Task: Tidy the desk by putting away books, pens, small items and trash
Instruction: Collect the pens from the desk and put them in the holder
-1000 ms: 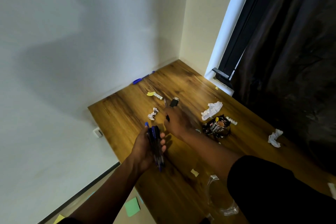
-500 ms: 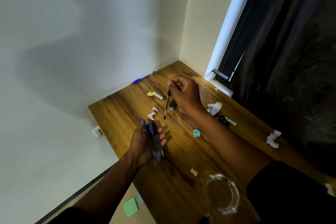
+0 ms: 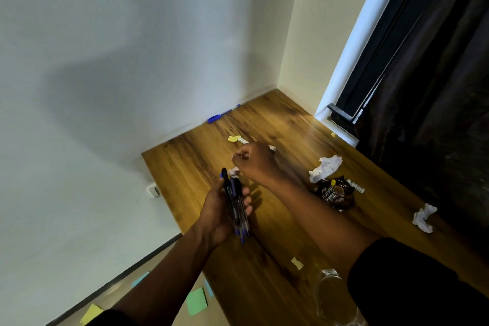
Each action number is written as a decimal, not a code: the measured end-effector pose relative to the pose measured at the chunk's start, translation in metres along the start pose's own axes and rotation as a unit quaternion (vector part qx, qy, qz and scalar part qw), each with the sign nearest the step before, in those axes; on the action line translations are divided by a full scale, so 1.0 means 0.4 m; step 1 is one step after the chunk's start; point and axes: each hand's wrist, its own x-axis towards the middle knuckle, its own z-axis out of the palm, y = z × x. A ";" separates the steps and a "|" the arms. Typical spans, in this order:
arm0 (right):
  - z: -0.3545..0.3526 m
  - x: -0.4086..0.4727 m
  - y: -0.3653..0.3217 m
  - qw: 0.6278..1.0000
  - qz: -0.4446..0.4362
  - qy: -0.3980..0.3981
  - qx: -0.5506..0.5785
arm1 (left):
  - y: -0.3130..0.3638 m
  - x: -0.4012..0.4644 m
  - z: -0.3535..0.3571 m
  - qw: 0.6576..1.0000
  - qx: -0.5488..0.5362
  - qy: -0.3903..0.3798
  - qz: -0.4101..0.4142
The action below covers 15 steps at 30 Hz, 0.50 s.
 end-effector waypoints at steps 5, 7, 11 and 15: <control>0.019 0.082 0.015 0.998 -0.042 0.031 -0.047 | 0.025 0.013 -0.007 1.000 -0.012 0.021 -0.004; 0.026 0.122 0.013 0.992 -0.077 0.012 -0.103 | 0.037 0.016 -0.006 1.000 -0.007 0.025 0.005; 0.044 0.197 0.004 0.972 -0.127 -0.054 -0.191 | 0.066 0.034 -0.008 0.999 -0.009 0.032 0.023; 0.079 0.281 0.005 0.946 -0.174 -0.082 -0.262 | 0.100 0.052 0.013 0.999 -0.012 0.032 0.032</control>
